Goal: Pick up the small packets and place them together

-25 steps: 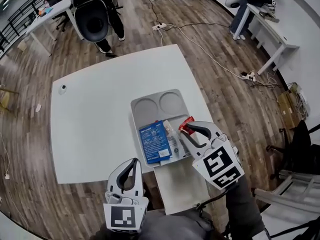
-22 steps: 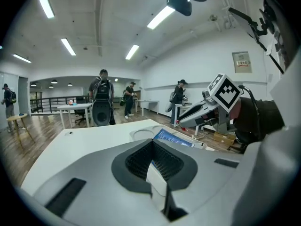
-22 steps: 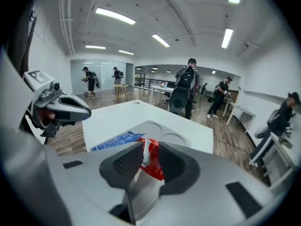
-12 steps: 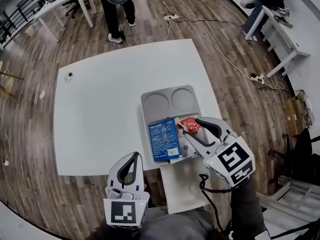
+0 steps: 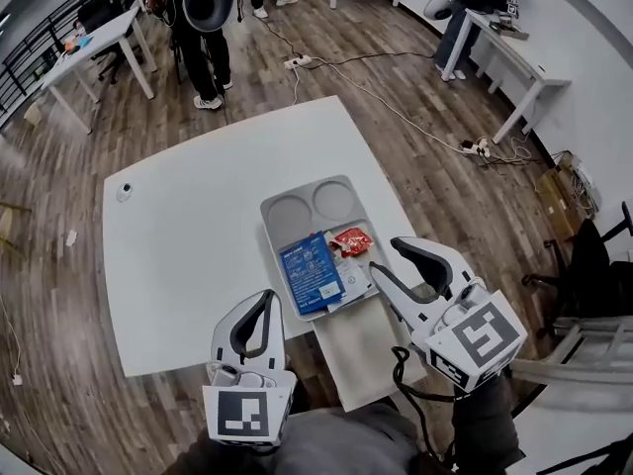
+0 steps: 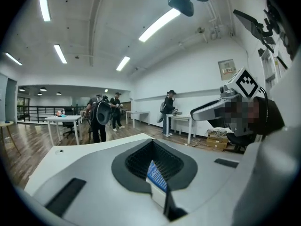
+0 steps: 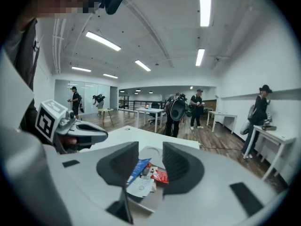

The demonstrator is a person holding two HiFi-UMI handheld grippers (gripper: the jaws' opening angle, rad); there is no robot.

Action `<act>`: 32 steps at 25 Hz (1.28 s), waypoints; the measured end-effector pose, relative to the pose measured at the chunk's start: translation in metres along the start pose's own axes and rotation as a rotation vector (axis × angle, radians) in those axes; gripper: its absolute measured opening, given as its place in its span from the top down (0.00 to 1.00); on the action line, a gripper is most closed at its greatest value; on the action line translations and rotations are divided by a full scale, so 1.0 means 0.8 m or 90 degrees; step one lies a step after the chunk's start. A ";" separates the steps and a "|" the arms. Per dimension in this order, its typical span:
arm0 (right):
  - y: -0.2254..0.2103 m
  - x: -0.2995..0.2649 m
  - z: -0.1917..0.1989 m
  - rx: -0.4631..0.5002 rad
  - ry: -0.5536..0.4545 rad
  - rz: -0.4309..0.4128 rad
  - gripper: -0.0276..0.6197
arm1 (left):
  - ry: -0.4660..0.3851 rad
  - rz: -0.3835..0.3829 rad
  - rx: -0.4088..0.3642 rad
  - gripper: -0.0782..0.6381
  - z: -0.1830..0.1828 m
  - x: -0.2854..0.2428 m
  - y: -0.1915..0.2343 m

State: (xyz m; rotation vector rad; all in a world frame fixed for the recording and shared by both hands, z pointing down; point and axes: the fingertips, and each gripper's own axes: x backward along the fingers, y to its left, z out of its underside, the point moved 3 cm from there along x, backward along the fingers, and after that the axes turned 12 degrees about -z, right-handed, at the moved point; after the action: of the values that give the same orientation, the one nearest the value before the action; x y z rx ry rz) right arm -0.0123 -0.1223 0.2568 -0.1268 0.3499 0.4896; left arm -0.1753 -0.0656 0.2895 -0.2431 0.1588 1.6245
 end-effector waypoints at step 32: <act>0.152 0.025 -0.082 -0.048 -0.278 0.080 0.95 | -0.145 0.156 -0.067 0.90 -0.104 0.068 -0.052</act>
State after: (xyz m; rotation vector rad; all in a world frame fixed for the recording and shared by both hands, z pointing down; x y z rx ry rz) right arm -0.0740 -0.0207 0.1839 -0.0687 -0.0887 0.6393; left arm -0.1318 -0.0312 0.1969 -0.1204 -0.0750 1.8940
